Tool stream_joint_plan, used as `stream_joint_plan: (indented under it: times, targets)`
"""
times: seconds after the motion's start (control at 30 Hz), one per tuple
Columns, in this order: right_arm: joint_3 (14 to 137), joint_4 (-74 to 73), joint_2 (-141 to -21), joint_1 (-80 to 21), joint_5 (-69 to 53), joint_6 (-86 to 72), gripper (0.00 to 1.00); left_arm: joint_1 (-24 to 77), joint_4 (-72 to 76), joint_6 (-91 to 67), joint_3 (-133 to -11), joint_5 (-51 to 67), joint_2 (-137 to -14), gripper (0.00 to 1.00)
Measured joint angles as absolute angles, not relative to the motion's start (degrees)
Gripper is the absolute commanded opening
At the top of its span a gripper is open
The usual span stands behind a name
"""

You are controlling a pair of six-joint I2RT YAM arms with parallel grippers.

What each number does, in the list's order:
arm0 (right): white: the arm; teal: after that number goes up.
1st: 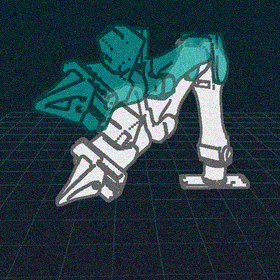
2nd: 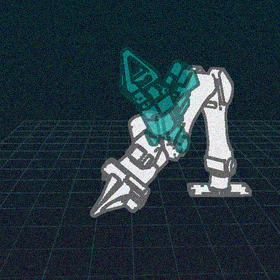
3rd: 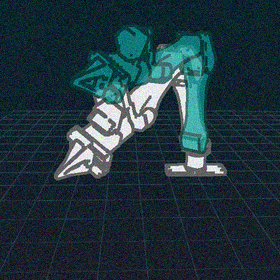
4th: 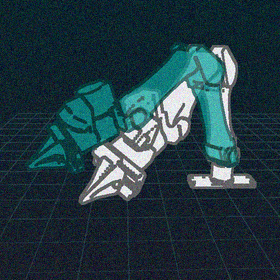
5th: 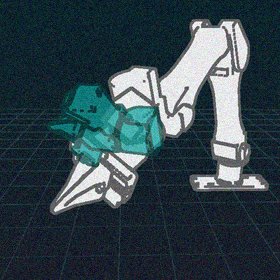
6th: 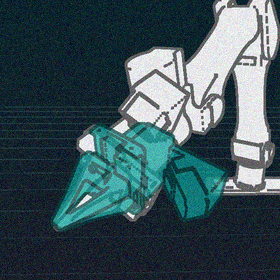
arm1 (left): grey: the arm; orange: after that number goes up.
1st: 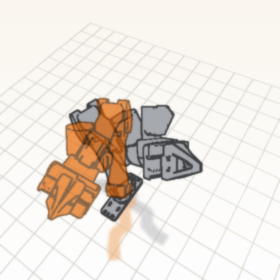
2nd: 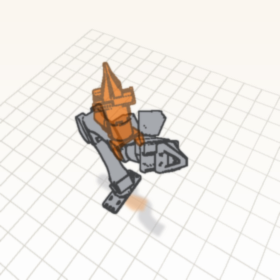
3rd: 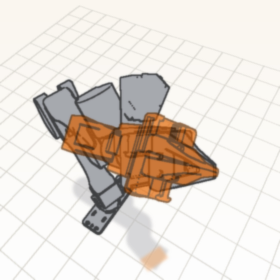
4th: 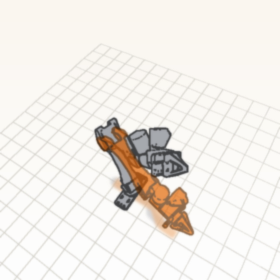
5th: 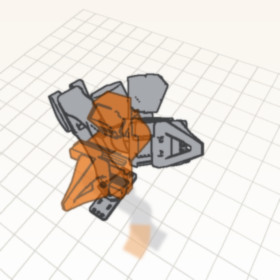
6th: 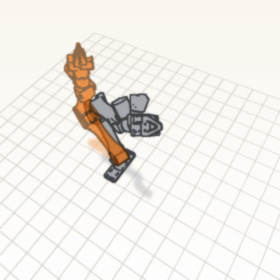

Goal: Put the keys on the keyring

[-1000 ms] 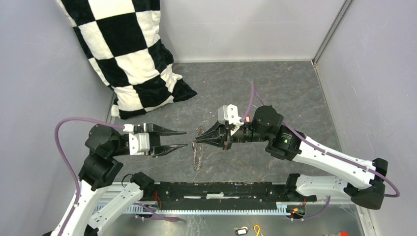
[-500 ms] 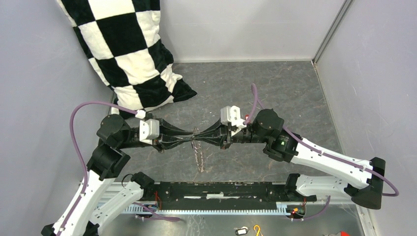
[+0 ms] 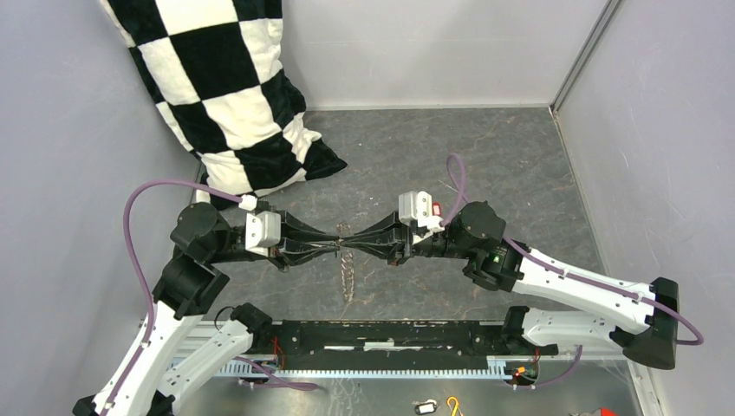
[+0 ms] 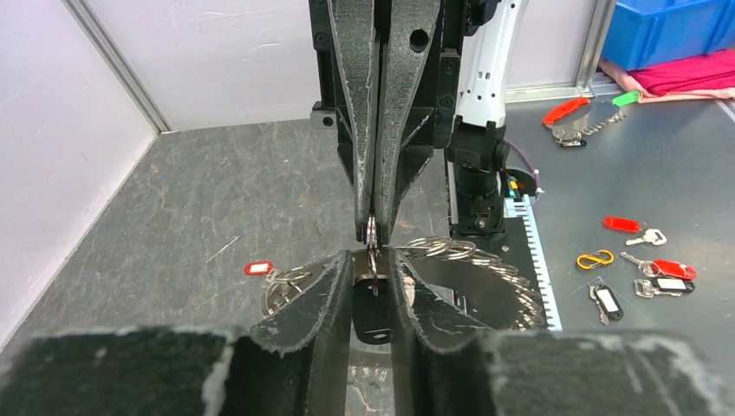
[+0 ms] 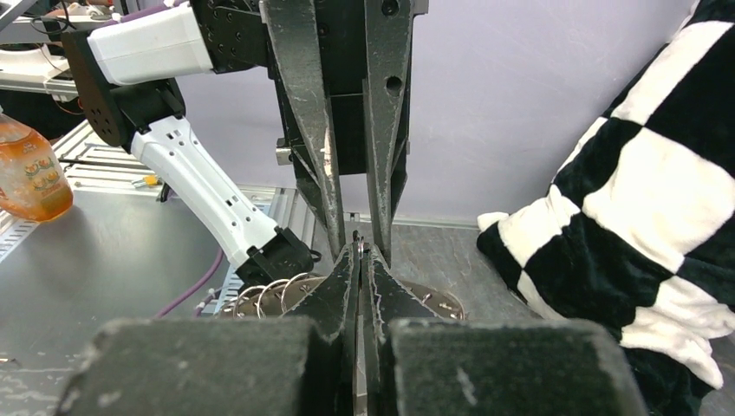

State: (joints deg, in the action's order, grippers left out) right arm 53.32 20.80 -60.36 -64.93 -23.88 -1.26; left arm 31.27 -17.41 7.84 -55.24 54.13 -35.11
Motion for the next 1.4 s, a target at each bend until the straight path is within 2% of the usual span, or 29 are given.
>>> stream_joint_plan:
  times: [0.17, 0.33, 0.4, 0.57, 0.7, 0.77, 0.97, 1.07, 1.4]
  targets:
    - [53.3, 21.4, -60.4, -65.3, -23.9, -1.6, 0.00, 31.3, -17.3, 7.6, -55.1, 54.3, -34.9, 0.11]
    - [53.3, 22.2, -60.6, -65.7, -23.6, -1.9, 0.01, 31.3, -16.3, 6.7, -54.9, 54.4, -34.6, 0.02]
    - [53.3, 22.3, -60.6, -65.8, -23.6, -1.9, 0.07, 31.3, -15.8, 6.3, -54.8, 54.4, -34.5, 0.02]
    - [54.1, 19.8, -60.6, -66.0, -23.0, -1.7, 0.31, 31.3, -16.6, 6.3, -54.6, 54.4, -34.4, 0.02]
    - [60.4, 9.0, -61.2, -66.1, -21.8, 0.8, 0.47, 31.3, -18.4, 7.3, -54.4, 54.3, -34.3, 0.02]
    - [65.2, 2.5, -61.9, -66.2, -21.1, 2.4, 0.49, 31.3, -19.6, 8.6, -54.4, 54.2, -34.3, 0.02]
    - [84.4, -19.3, -68.6, -66.3, -21.0, 8.1, 0.46, 31.3, -24.7, 14.2, -54.6, 54.0, -35.2, 0.02]
    - [90.2, -27.1, -72.3, -66.3, -21.4, 10.0, 0.44, 31.3, -27.2, 17.1, -54.8, 54.0, -36.2, 0.02]
    - [94.7, -42.2, -79.0, -66.3, -21.3, 12.9, 0.34, 31.3, -32.5, 24.4, -55.8, 52.9, -37.5, 0.02]
